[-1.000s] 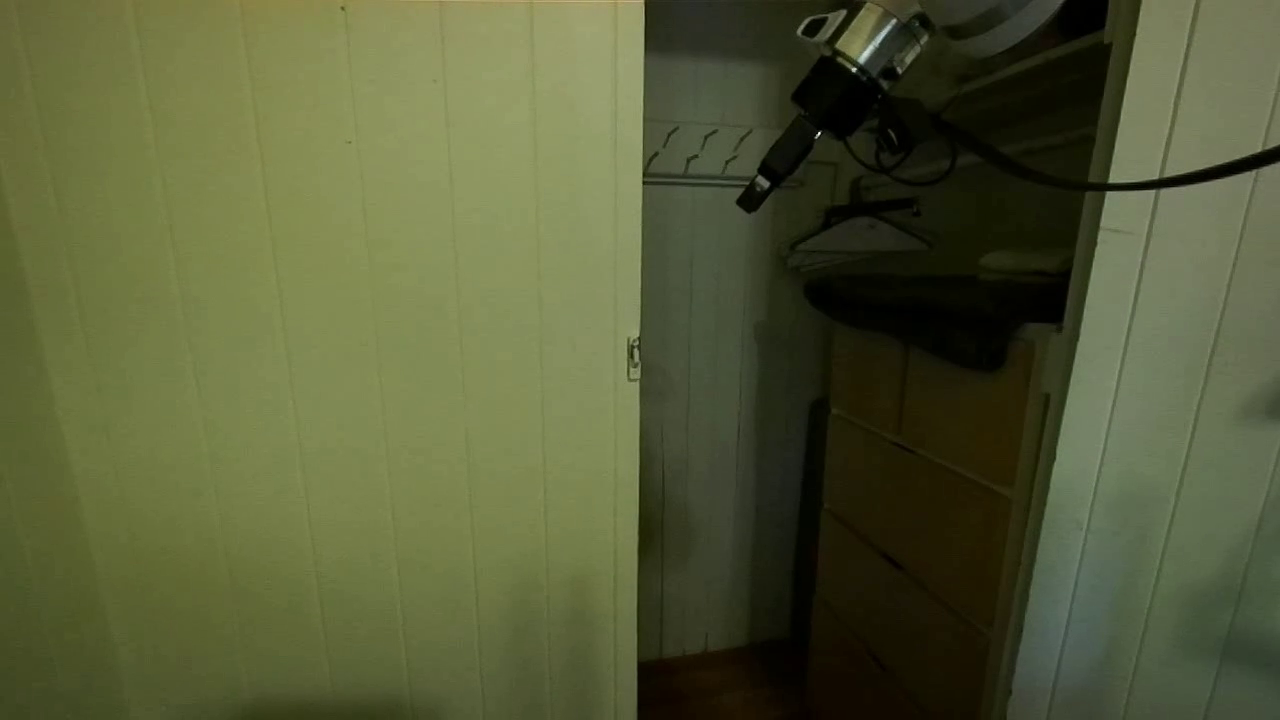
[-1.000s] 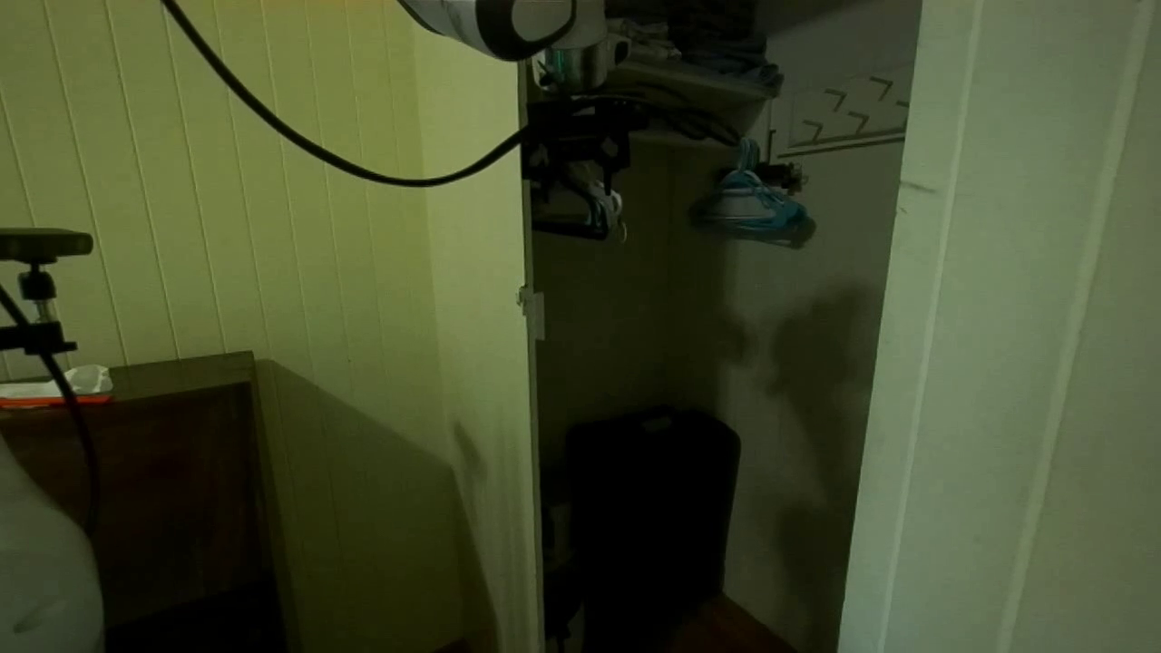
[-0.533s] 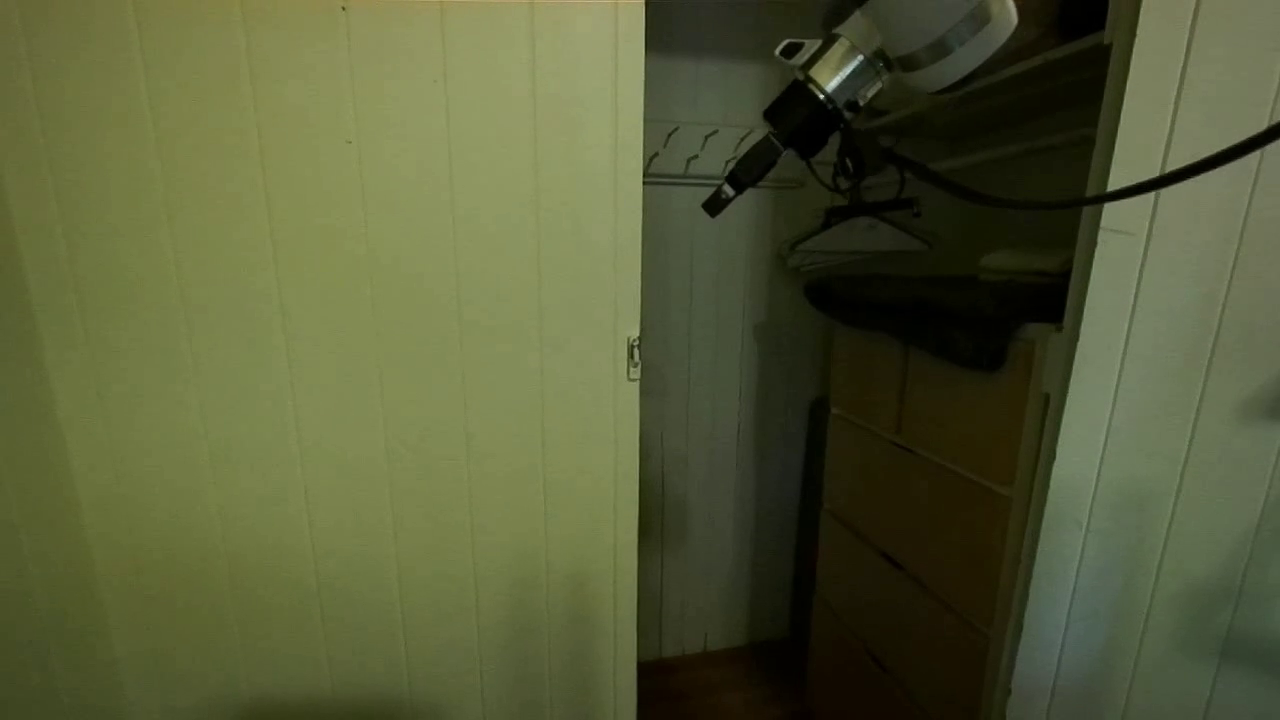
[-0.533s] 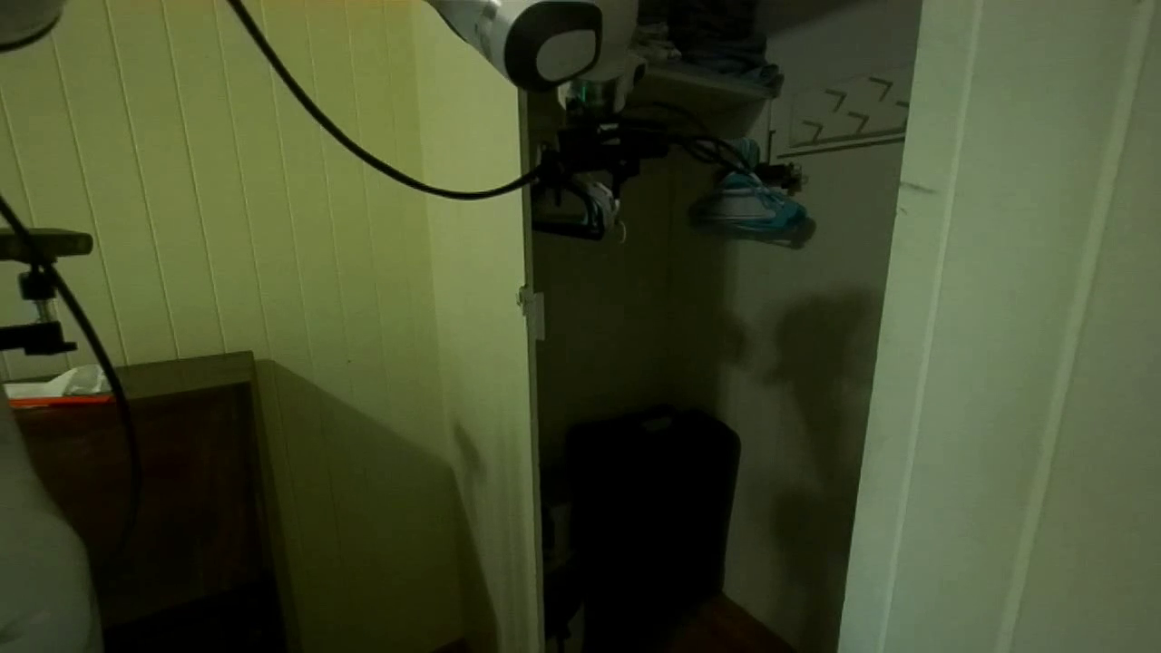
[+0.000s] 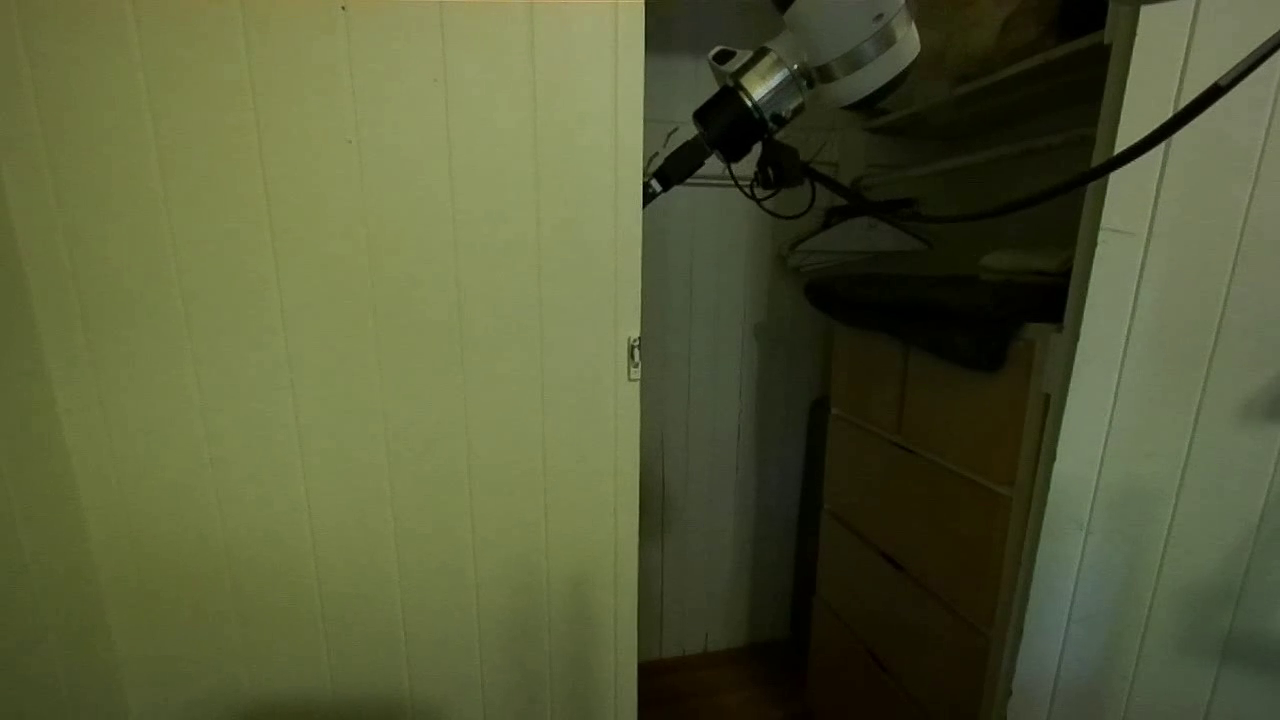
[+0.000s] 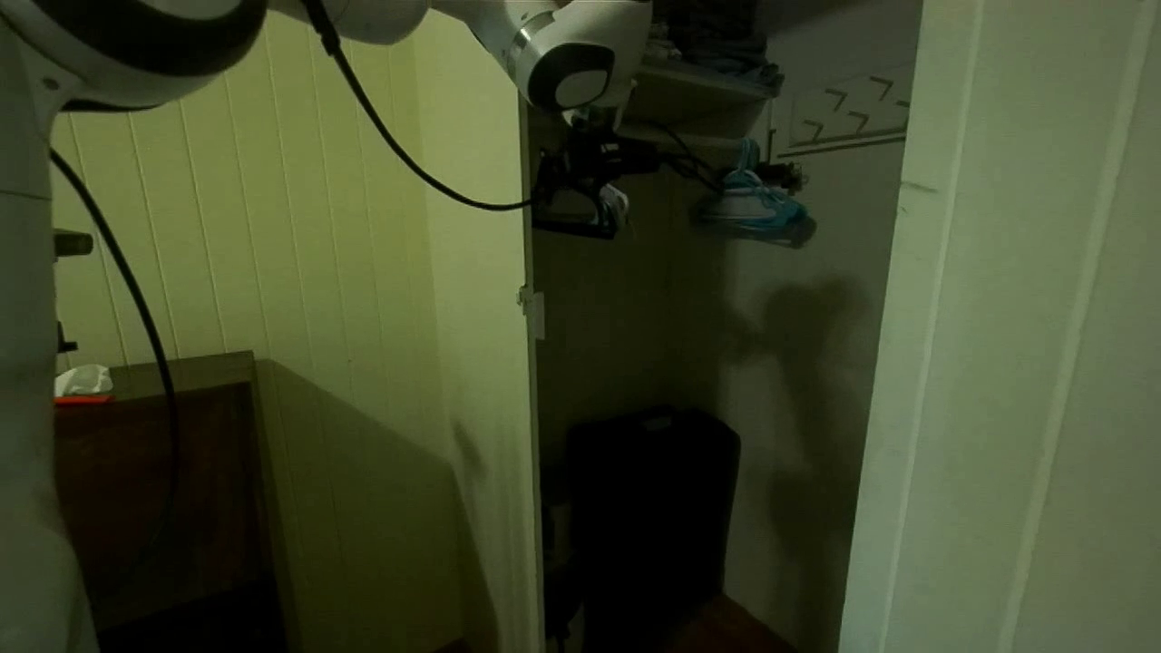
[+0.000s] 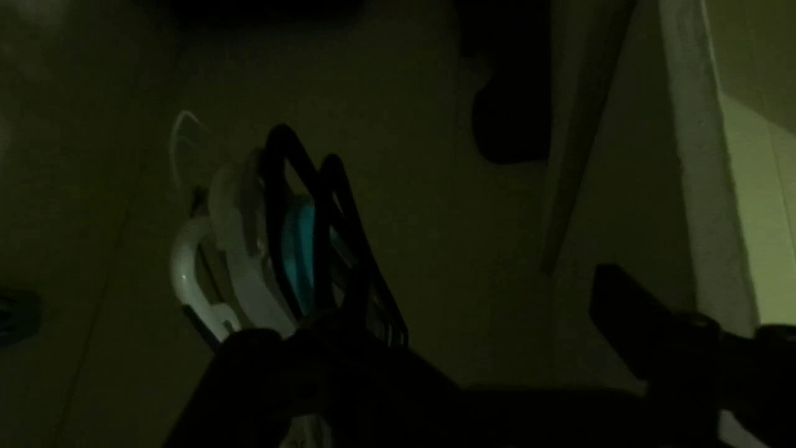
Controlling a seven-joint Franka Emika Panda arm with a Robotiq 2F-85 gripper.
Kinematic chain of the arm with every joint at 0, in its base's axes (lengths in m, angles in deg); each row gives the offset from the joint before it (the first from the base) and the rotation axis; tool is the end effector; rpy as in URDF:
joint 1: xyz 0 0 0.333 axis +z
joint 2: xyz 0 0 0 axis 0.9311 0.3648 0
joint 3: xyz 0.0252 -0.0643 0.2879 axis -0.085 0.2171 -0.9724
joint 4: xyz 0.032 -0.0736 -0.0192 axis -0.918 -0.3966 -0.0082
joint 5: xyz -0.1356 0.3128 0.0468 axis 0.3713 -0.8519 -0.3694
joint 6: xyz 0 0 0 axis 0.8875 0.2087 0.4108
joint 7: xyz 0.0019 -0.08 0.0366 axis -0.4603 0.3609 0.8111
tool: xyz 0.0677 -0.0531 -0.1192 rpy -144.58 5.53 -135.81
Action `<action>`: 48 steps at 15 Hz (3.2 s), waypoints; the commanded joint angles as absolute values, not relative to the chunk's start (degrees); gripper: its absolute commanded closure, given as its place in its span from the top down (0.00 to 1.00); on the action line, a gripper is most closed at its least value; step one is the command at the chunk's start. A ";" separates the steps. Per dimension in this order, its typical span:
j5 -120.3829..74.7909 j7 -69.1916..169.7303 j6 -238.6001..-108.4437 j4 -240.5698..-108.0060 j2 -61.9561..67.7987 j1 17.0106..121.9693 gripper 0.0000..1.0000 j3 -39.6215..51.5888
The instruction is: Take out one black hanger from the closet then hang it back on the rail.
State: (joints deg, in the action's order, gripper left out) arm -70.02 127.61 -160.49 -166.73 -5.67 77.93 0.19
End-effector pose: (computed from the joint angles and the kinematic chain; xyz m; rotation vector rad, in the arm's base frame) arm 0.5868 0.1708 0.6178 -2.0800 -1.4479 -1.0752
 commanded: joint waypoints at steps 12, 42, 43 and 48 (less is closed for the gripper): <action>-71.61 135.01 -160.06 -159.00 0.46 75.08 0.63 -2.72; -84.07 151.45 -161.90 -159.40 3.34 72.10 0.01 -5.37; -83.49 150.93 -162.04 -159.47 3.21 72.21 0.01 -5.32; -83.11 150.18 -161.66 -159.26 2.82 72.37 0.01 -5.48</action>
State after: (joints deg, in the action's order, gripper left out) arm -81.87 149.60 -161.13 -160.91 2.24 73.12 -4.28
